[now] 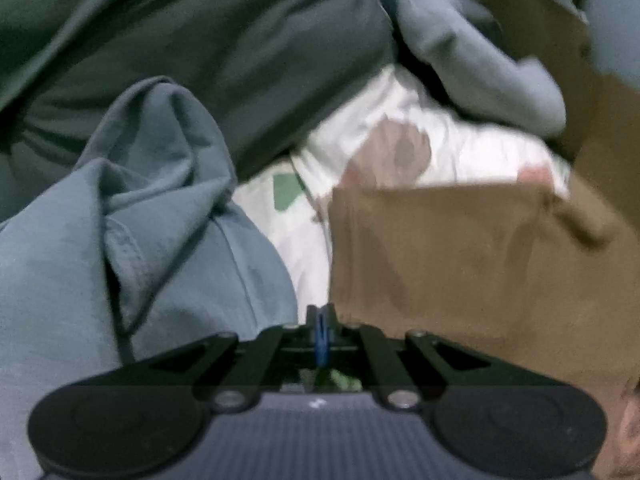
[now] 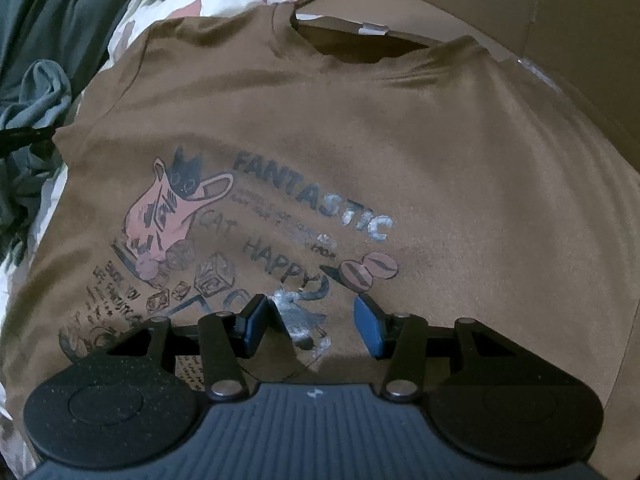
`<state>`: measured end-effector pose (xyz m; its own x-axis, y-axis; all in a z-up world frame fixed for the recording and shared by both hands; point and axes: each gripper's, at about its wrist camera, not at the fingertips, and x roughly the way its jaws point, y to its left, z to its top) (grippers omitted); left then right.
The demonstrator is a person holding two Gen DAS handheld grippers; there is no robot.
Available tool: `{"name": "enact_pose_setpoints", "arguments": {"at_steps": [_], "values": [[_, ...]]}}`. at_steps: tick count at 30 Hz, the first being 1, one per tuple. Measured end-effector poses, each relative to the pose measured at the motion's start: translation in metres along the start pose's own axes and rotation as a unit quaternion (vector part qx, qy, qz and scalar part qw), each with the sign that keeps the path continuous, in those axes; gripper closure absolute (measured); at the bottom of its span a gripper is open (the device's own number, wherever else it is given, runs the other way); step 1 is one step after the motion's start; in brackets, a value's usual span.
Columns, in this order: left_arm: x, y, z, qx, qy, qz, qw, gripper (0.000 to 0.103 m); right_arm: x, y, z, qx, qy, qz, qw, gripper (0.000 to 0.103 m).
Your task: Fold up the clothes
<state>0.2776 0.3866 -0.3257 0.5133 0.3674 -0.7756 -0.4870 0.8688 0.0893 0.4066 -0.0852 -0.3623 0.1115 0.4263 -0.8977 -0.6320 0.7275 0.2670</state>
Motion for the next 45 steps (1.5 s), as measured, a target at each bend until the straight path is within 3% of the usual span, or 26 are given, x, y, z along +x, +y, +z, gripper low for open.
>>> {"name": "enact_pose_setpoints", "arguments": {"at_steps": [4, 8, 14, 17, 18, 20, 21, 26, 32, 37, 45], "values": [[0.019, -0.006, -0.009, 0.034, 0.041, 0.020, 0.9984, 0.102, 0.001, 0.005, -0.001, -0.009, 0.000, -0.002, 1.000, 0.040], [0.035, -0.017, -0.010, 0.074, 0.067, 0.045, 0.9940, 0.102, -0.002, 0.006, 0.000, -0.015, 0.008, -0.001, 1.000, 0.040], [0.041, -0.030, 0.003, 0.067, 0.115, 0.083, 0.9876, 0.100, -0.017, -0.003, 0.005, -0.007, 0.000, 0.002, 1.000, 0.040], [0.031, -0.031, 0.011, 0.044, 0.133, 0.080, 0.9868, 0.098, -0.025, -0.011, 0.008, 0.003, -0.012, -0.002, 1.000, 0.040], [0.027, -0.032, 0.014, 0.040, 0.134, 0.076, 0.9873, 0.096, -0.028, -0.013, 0.009, 0.006, -0.016, -0.002, 1.000, 0.040], [0.014, -0.038, 0.019, 0.045, 0.119, 0.064, 0.9898, 0.072, -0.031, -0.016, 0.010, 0.012, -0.023, -0.005, 1.000, 0.040], [0.008, -0.042, 0.022, 0.050, 0.110, 0.059, 0.9908, 0.070, -0.033, -0.018, 0.011, 0.014, -0.027, -0.007, 1.000, 0.040], [-0.006, -0.057, 0.037, 0.067, 0.066, 0.037, 0.9949, 0.070, -0.033, -0.021, 0.008, 0.018, -0.033, -0.020, 0.999, 0.040], [0.009, -0.077, 0.033, 0.063, 0.062, -0.039, 0.9954, 0.070, -0.031, -0.017, 0.002, 0.014, -0.025, -0.019, 0.999, 0.040], [0.035, -0.085, 0.016, 0.061, 0.090, -0.036, 0.9934, 0.071, -0.032, -0.018, -0.001, 0.011, -0.018, -0.024, 0.999, 0.040], [0.052, -0.059, 0.026, 0.014, 0.086, -0.024, 0.9959, 0.086, -0.038, -0.032, -0.006, 0.021, -0.023, -0.034, 0.999, 0.040]]}}
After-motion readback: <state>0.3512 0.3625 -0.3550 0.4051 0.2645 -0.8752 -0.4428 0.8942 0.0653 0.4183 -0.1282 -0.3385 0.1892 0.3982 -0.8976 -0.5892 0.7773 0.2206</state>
